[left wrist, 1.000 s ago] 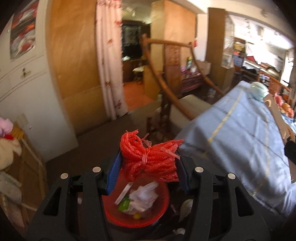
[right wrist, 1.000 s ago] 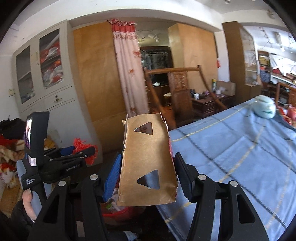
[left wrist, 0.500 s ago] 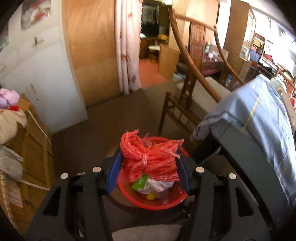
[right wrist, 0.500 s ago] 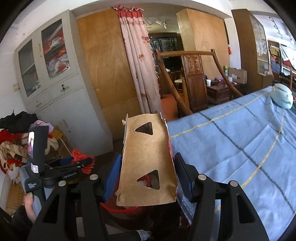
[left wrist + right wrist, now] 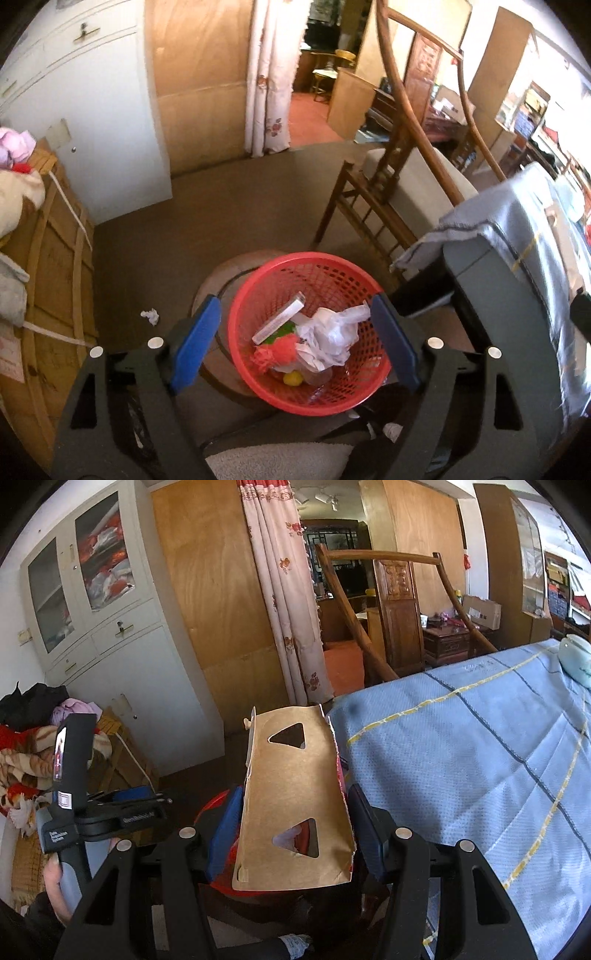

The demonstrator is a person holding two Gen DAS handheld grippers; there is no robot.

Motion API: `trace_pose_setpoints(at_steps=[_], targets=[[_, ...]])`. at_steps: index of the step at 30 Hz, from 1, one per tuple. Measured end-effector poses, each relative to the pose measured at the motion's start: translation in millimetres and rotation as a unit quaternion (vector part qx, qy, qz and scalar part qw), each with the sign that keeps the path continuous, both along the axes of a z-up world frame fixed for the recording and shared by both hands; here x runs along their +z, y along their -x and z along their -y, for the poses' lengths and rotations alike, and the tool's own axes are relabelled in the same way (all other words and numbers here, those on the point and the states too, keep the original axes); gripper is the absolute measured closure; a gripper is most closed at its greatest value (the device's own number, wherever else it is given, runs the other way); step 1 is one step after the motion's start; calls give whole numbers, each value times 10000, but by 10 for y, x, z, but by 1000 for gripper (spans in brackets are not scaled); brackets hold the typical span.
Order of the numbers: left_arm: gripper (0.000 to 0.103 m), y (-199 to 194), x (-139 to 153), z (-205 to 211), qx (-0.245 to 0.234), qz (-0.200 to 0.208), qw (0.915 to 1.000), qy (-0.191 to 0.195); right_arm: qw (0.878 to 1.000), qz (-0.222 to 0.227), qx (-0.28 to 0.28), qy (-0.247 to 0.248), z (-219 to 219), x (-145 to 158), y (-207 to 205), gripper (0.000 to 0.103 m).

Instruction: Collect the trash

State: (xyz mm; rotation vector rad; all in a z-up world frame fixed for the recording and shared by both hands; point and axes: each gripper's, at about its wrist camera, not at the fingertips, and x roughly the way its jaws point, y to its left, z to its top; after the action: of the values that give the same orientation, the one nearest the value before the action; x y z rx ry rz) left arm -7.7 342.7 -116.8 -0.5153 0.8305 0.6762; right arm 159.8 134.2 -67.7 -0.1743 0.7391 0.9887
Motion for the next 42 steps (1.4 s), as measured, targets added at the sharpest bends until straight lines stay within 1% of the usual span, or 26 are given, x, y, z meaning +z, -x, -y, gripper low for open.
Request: trace_pose_setpoints(at_steps=[1, 3, 5, 10, 12, 17, 19, 22, 26, 30, 34, 38, 40, 42], targets=[[20, 12, 13, -28, 114, 10, 9999, -8, 10000, -24, 11, 13, -3, -11, -14, 45], [13, 67, 52, -54, 325, 23, 9994, -109, 9999, -65, 79, 78, -62, -49, -9, 45], [12, 131, 100, -87, 552, 17, 9981, -261, 9997, -96, 193, 142, -142, -87, 21, 45], [9, 194, 144, -173, 851, 35, 9956, -386, 9976, -193, 557, 352, -434, -224, 126, 45], [9, 206, 134, -217, 944, 10, 9948, -376, 9964, -243, 677, 439, -553, -288, 159, 45], [9, 264, 32, -370, 1150, -47, 9932, -163, 9926, -453, 931, 634, -842, -467, 184, 43], [9, 274, 2, -416, 1193, -71, 9928, -110, 9916, -529, 972, 662, -904, -524, 169, 40], [9, 289, -19, -449, 1247, -84, 9921, -85, 9912, -583, 967, 697, -957, -556, 132, 40], [9, 273, -31, -433, 1201, -95, 9927, -50, 9921, -635, 874, 643, -890, -543, 70, 40], [9, 226, -1, -339, 1065, -98, 9942, -119, 9938, -596, 750, 573, -749, -495, 55, 40], [9, 189, 126, -165, 843, -16, 9959, -330, 9957, -486, 632, 468, -564, -393, 89, 38], [9, 182, 295, 32, 632, 145, 9965, -527, 9981, -274, 489, 266, -315, -230, 187, 31], [9, 183, 389, 127, 542, 232, 9962, -643, 9989, -165, 422, 153, -181, -148, 240, 30], [9, 199, 515, 249, 479, 339, 9947, -843, 9993, -88, 360, 33, -73, -65, 274, 27]])
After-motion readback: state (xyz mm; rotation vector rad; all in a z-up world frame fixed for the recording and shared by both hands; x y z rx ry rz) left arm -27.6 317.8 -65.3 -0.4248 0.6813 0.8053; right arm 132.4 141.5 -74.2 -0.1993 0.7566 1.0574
